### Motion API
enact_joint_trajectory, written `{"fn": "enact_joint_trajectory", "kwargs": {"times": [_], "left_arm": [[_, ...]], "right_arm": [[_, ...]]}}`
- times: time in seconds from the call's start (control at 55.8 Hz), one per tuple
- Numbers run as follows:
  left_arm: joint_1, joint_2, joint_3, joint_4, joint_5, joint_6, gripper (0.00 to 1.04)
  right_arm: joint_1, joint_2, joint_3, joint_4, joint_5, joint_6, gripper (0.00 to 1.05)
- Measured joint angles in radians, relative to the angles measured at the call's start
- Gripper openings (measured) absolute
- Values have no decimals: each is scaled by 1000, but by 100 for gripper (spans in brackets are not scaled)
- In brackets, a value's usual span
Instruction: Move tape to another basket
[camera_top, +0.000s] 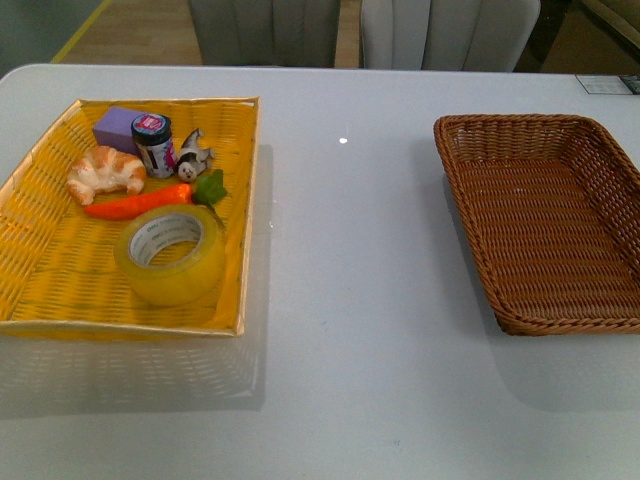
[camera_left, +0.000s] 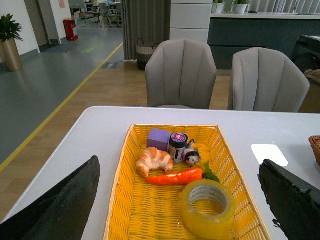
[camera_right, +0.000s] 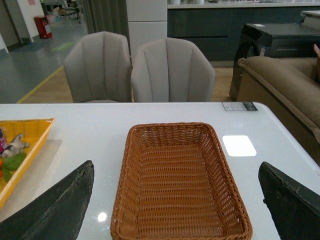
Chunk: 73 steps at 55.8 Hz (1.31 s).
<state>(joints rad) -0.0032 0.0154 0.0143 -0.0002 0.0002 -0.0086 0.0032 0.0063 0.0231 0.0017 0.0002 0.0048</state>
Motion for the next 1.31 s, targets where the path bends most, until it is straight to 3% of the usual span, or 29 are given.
{"fn": "enact_joint_trajectory", "kwargs": {"times": [0.967,0.985,1.039,1.092,1.128,1.182,1.307], "left_arm": [[0,0,0,0,0,0,96],[5,3,1,-3,20,-13,96],[82,67,31,-67,262,-123,96],[146,203,54,-29,491,-266,96],[151,292,61,27,582,-340,96],[136,470,89,170,671,-428,96],[100,874,181,454,623,-447,96]], "right_arm": [[0,0,0,0,0,0,96],[0,0,0,0,0,0,96],[0,0,0,0,2,0,96],[0,0,0,0,-2,0,96],[0,0,0,0,0,0,96],[0,0,0,0,-1,0,96],[0,-1,0,0,2,0,96]]}}
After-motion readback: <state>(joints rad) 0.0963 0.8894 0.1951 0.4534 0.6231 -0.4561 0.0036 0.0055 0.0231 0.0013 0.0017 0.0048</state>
